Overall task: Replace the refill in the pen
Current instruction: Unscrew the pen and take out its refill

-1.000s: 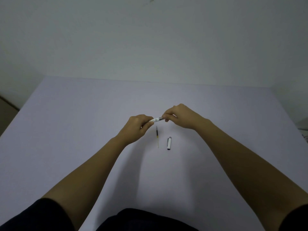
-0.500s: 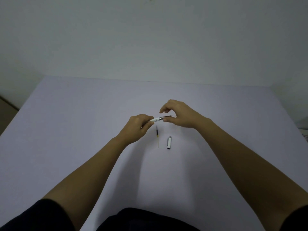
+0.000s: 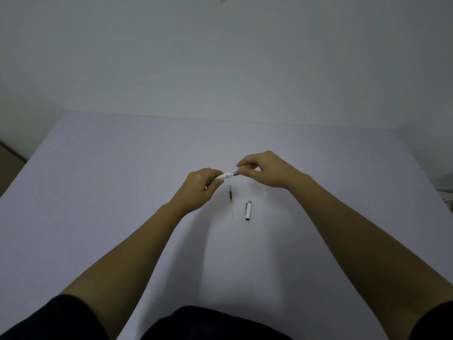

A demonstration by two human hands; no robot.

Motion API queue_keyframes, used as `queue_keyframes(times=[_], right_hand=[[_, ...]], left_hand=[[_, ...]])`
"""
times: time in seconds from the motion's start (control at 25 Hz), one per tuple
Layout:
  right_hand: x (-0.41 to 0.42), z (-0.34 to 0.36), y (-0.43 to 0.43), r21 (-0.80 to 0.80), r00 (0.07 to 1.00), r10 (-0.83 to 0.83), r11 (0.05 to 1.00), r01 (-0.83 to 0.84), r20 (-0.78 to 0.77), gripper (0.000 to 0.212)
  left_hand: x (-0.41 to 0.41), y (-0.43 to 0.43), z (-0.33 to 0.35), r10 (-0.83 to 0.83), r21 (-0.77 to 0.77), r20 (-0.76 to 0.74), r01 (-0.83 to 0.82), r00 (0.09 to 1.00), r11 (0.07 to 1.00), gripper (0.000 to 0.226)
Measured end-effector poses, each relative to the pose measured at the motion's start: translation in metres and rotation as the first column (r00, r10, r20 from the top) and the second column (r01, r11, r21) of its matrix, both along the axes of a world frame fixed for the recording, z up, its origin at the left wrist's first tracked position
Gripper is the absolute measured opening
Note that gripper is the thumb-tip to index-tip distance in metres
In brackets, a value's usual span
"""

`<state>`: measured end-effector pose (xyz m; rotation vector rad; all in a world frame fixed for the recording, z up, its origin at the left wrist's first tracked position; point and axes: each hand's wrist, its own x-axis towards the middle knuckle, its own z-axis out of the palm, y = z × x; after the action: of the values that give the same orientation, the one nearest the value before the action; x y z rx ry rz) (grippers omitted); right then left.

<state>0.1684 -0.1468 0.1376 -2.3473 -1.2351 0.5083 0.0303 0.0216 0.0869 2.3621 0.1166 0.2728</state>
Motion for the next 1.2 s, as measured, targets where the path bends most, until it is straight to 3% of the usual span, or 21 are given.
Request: queue_keyframes(times=[0.2, 0.36, 0.44, 0.52, 0.64, 0.84, 1.0, 1.2], right_hand=[[-0.001, 0.002, 0.000, 0.163, 0.993, -0.062, 0.984, 0.078, -0.096, 0.010], [-0.002, 0.001, 0.001, 0.238, 0.970, -0.135, 0.954, 0.181, -0.200, 0.006], [-0.001, -0.001, 0.002, 0.299, 0.887, -0.214, 0.887, 0.351, -0.408, 0.011], [0.000, -0.007, 0.002, 0.353, 0.729, -0.225, 0.759, 0.548, -0.647, 0.017], [0.006, -0.026, -0.005, 0.267, 0.556, -0.309, 0.636, 0.724, -0.772, 0.025], [-0.011, -0.099, -0.025, -0.077, 0.416, -0.721, 0.543, 0.836, -0.555, 0.015], [-0.029, -0.136, -0.039, -0.117, 0.445, -0.804, 0.525, 0.843, -0.394, 0.019], [-0.035, -0.158, -0.037, -0.155, 0.442, -0.834, 0.509, 0.847, -0.330, 0.019]], left_hand=[[-0.006, -0.004, -0.003, 0.030, -0.138, -0.019, -0.032, 0.999, 0.990, 0.032], [-0.009, -0.008, -0.004, 0.088, -0.219, 0.007, -0.084, 0.996, 0.972, 0.022], [-0.009, -0.009, -0.005, 0.133, -0.294, -0.003, -0.128, 0.991, 0.947, 0.018], [-0.010, -0.009, -0.009, 0.164, -0.339, -0.021, -0.161, 0.986, 0.927, 0.018], [-0.010, -0.009, -0.012, 0.186, -0.395, -0.060, -0.194, 0.981, 0.898, 0.018], [-0.004, -0.009, -0.013, 0.201, -0.407, -0.100, -0.224, 0.975, 0.885, 0.018], [-0.004, -0.010, -0.016, 0.205, -0.405, -0.103, -0.229, 0.973, 0.885, 0.018], [0.001, -0.007, -0.027, 0.218, -0.381, -0.136, -0.254, 0.966, 0.889, 0.019]])
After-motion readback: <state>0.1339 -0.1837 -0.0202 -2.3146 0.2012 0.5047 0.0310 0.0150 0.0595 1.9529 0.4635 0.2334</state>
